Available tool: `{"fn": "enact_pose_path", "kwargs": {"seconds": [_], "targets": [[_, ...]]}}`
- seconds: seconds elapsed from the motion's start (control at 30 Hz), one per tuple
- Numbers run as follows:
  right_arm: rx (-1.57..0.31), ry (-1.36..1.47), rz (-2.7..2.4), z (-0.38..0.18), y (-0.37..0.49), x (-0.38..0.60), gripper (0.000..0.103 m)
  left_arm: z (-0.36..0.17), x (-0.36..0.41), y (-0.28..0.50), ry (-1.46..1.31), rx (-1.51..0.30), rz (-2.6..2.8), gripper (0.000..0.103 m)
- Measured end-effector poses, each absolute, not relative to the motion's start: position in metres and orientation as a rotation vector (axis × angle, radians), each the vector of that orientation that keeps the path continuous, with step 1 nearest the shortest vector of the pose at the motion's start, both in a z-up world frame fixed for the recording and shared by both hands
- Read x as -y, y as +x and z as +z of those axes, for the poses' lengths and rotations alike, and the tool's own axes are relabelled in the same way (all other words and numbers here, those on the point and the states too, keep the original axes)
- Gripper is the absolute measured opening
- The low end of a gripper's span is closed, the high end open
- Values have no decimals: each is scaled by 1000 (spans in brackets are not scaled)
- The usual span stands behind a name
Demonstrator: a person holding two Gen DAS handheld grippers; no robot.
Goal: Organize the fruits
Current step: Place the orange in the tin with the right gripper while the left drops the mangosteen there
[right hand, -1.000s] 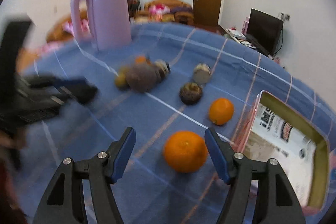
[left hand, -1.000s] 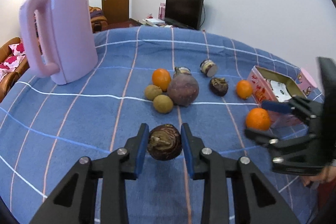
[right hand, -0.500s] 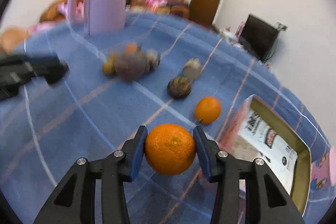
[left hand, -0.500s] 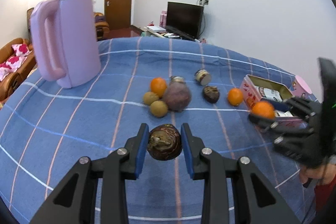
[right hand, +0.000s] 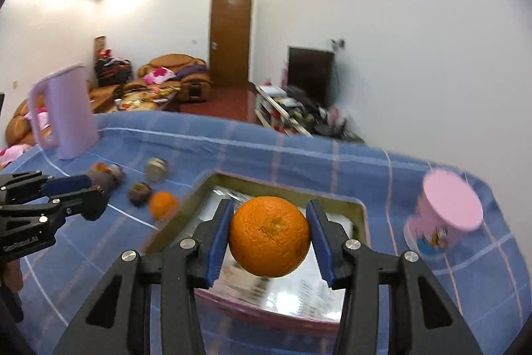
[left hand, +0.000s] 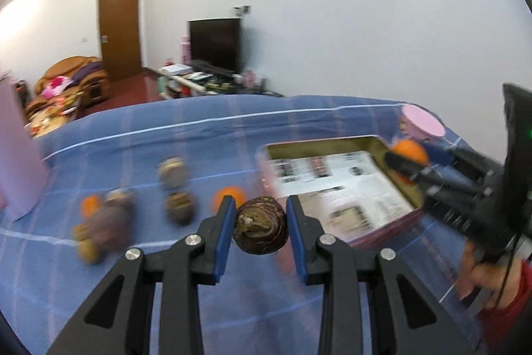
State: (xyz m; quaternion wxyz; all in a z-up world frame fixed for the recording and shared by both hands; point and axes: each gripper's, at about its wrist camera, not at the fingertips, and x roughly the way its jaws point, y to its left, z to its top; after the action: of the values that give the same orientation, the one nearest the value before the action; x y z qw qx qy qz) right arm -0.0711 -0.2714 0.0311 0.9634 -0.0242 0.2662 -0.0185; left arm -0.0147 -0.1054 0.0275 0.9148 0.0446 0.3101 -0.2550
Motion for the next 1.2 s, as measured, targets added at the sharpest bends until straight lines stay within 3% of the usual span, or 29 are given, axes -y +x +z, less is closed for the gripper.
{"fn": "enact_pose_path", "kwargs": {"seconds": [0.3,0.83,0.87,0.9,0.93,1.0,1.13,1.2], "targets": [[-631,72,-38,3,-59,307,48,4,186,7,127,-703,-576,33],[-663,170,-36,-8,-55,319,51,-15,193,12,139,-747,-580,34],[-652,182,-39,-7,-56,321,52,-15,192,12,133,-750,-580,36],[-639,194,-38,-6,-58,323,59,-15,190,11,123,-752,-585,41],[-624,207,-37,-4,-59,325,73,-14,188,10,117,-749,-586,50],[-577,237,-35,1,-65,329,81,-11,186,5,111,-723,-578,64],[-513,251,-70,9,-73,336,83,0,181,-8,104,-627,-557,83],[-491,252,-100,11,-76,339,83,4,175,-11,82,-603,-552,87]]}}
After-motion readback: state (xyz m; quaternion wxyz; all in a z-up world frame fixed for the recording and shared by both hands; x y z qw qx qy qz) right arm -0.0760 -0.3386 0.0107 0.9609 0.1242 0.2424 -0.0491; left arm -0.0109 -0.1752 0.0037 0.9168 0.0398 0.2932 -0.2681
